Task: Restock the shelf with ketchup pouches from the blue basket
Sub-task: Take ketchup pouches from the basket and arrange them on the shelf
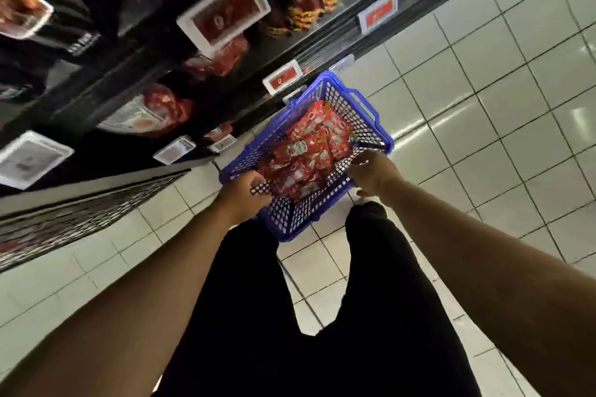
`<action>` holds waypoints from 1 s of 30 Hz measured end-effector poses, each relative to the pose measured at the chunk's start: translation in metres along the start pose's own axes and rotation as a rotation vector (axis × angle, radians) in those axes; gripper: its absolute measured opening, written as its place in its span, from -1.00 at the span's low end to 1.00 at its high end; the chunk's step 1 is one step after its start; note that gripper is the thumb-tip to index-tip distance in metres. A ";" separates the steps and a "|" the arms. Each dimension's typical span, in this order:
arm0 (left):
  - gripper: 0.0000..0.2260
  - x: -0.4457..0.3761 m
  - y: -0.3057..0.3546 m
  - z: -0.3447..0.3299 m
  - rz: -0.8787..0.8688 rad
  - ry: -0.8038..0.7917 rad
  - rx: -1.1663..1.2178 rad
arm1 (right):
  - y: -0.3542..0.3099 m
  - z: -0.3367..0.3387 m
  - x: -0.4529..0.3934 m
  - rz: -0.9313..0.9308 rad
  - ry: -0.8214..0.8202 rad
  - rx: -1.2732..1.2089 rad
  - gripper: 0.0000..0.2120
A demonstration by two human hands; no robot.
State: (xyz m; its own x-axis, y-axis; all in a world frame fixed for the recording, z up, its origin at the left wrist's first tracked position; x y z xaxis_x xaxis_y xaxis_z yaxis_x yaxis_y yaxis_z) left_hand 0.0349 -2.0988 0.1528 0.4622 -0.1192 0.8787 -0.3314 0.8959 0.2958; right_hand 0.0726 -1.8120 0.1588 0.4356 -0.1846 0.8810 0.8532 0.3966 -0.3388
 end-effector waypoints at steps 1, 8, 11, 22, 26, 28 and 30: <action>-0.54 -0.015 -0.010 -0.012 0.042 -0.026 0.013 | 0.007 -0.009 -0.011 -0.017 -0.017 -0.010 -0.95; -0.24 -0.145 -0.064 -0.089 0.163 -0.110 0.093 | 0.058 -0.061 -0.146 -0.104 -0.082 0.071 -0.70; -0.17 -0.211 -0.078 -0.125 0.169 -0.096 0.108 | 0.061 -0.079 -0.212 0.019 -0.046 0.298 -0.67; 0.10 -0.353 -0.125 -0.233 0.057 -0.028 -0.333 | 0.067 -0.169 -0.386 0.186 -0.056 0.553 -0.18; 0.02 -0.366 -0.126 -0.236 0.014 0.143 -0.494 | 0.071 -0.190 -0.404 0.176 0.118 0.527 -0.11; 0.01 -0.370 -0.124 -0.231 0.008 0.189 -0.519 | 0.069 -0.191 -0.404 0.186 0.162 0.500 -0.17; -0.06 -0.375 -0.121 -0.226 -0.007 0.137 -0.442 | 0.069 -0.186 -0.400 0.192 0.116 0.437 -0.22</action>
State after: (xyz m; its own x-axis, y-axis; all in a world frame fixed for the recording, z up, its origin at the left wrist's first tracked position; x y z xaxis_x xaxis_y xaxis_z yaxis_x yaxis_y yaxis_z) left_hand 0.0877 -2.0659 -0.2970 0.5777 -0.0950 0.8107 0.0408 0.9953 0.0875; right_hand 0.0105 -1.8783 -0.2787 0.6235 -0.1601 0.7652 0.5647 0.7692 -0.2992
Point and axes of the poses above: each hand's wrist, its own x-axis away from the middle knuckle, its own z-axis out of the back of the hand, y = z × x, the point moved 3 cm from there along -x, towards the middle knuckle, and after that the axes turned 1 degree about x, right-handed, at the moved point
